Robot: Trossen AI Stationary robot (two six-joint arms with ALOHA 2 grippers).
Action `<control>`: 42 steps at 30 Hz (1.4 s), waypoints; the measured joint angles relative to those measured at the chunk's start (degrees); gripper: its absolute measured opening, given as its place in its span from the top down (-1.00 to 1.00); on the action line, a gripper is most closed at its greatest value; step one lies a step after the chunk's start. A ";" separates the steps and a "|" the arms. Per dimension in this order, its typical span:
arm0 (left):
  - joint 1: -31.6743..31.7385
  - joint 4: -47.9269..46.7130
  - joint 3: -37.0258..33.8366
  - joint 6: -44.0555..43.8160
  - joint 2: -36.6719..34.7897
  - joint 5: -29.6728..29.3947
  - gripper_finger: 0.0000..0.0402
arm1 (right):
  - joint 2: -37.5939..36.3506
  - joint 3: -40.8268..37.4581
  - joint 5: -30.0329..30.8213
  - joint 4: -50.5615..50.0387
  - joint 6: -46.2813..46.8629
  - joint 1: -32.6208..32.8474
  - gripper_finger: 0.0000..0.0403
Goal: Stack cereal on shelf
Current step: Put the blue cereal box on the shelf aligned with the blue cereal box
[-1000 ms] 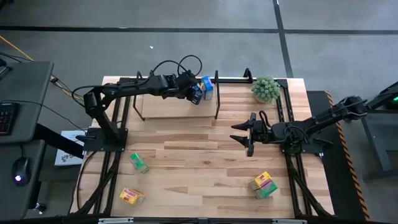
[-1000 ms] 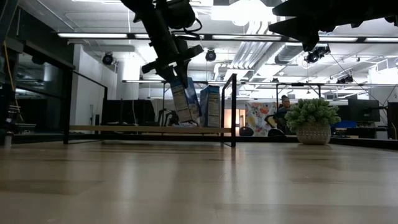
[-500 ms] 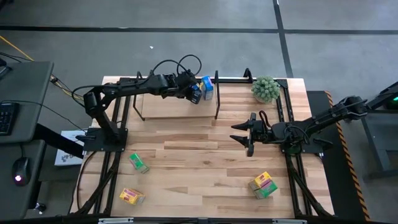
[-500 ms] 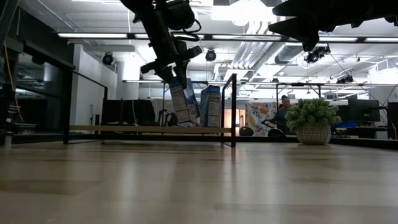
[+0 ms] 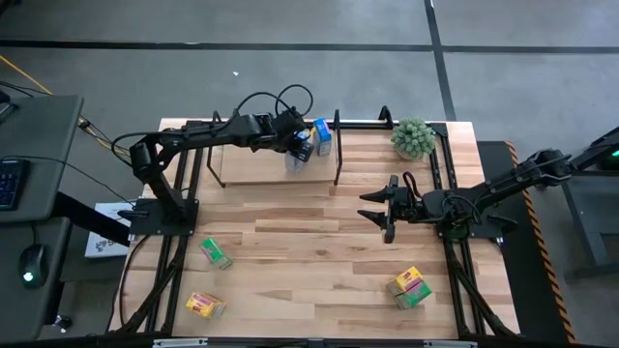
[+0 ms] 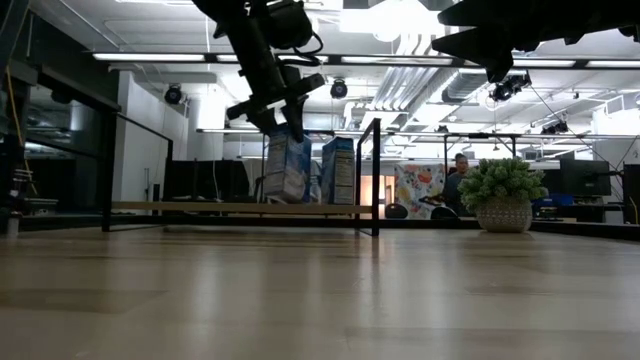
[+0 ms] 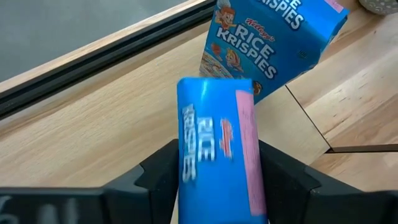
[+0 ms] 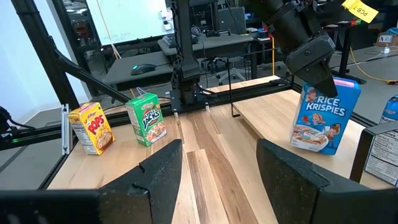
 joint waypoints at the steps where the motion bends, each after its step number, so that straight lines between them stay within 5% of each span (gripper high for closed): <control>1: 0.00 0.03 0.00 0.00 0.00 0.00 0.07 | 0.00 0.00 0.01 0.00 0.00 -0.01 0.01; 29: 0.00 0.27 0.13 2.98 -0.11 1.36 0.05 | 0.00 0.00 0.00 -0.02 -0.20 0.00 0.01; 42: 0.00 -1.07 6.33 4.52 -0.15 2.01 0.05 | 0.00 0.00 0.00 -0.05 -0.22 -0.02 0.01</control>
